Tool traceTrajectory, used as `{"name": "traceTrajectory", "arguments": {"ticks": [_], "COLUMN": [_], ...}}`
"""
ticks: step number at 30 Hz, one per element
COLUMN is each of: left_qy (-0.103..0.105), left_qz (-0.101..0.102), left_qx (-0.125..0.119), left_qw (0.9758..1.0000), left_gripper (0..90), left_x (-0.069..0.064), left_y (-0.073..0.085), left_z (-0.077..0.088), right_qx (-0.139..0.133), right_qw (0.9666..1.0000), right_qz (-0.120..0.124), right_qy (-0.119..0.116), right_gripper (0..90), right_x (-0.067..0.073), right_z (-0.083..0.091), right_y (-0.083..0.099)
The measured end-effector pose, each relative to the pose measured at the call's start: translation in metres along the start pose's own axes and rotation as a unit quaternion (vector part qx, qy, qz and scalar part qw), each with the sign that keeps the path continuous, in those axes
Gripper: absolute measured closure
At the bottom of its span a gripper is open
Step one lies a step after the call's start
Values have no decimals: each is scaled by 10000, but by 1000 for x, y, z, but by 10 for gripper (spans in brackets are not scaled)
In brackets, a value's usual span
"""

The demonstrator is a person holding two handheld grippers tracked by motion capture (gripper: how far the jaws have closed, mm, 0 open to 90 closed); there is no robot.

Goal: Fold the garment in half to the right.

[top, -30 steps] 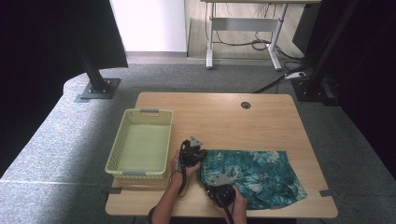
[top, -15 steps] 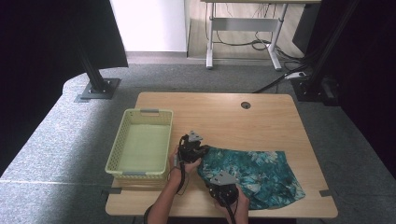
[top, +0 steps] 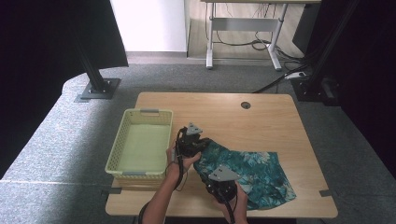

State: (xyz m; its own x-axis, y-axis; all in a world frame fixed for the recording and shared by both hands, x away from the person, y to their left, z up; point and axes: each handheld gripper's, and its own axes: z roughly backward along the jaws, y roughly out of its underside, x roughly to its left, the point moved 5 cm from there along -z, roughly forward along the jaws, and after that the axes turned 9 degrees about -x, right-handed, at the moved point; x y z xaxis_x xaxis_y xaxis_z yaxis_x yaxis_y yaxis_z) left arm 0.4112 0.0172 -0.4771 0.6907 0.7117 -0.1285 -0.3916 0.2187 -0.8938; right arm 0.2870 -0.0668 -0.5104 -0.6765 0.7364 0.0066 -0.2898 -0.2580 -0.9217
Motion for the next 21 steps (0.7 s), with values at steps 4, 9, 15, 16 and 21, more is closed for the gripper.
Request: {"name": "traceTrajectory", "arguments": {"ticks": [4, 9, 15, 16, 21], "left_qy": [22, 47, 54, 45, 57], "left_qz": [-53, -6, 5, 2, -65], "left_qx": [46, 60, 55, 46, -18], "left_qw": [10000, 10000, 10000, 10000, 10000], "left_gripper": [865, 864, 864, 865, 865], "left_x": [-1, 2, 4, 4, 1], "left_y": [0, 2, 0, -1, -16], "left_z": [2, 4, 5, 5, 8], "right_qx": [-33, -5, -37, -41, -117], "right_qw": [10000, 10000, 10000, 9998, 9996], "right_qz": [-18, -15, -67, -145, -166], "right_qy": [-4, -10, -46, -112, -206], "right_gripper": [842, 841, 841, 841, 842], "right_x": [2, 3, 5, 6, 9], "right_z": [0, -2, -3, -3, -1], "right_y": [0, 2, -1, -2, -13]}}
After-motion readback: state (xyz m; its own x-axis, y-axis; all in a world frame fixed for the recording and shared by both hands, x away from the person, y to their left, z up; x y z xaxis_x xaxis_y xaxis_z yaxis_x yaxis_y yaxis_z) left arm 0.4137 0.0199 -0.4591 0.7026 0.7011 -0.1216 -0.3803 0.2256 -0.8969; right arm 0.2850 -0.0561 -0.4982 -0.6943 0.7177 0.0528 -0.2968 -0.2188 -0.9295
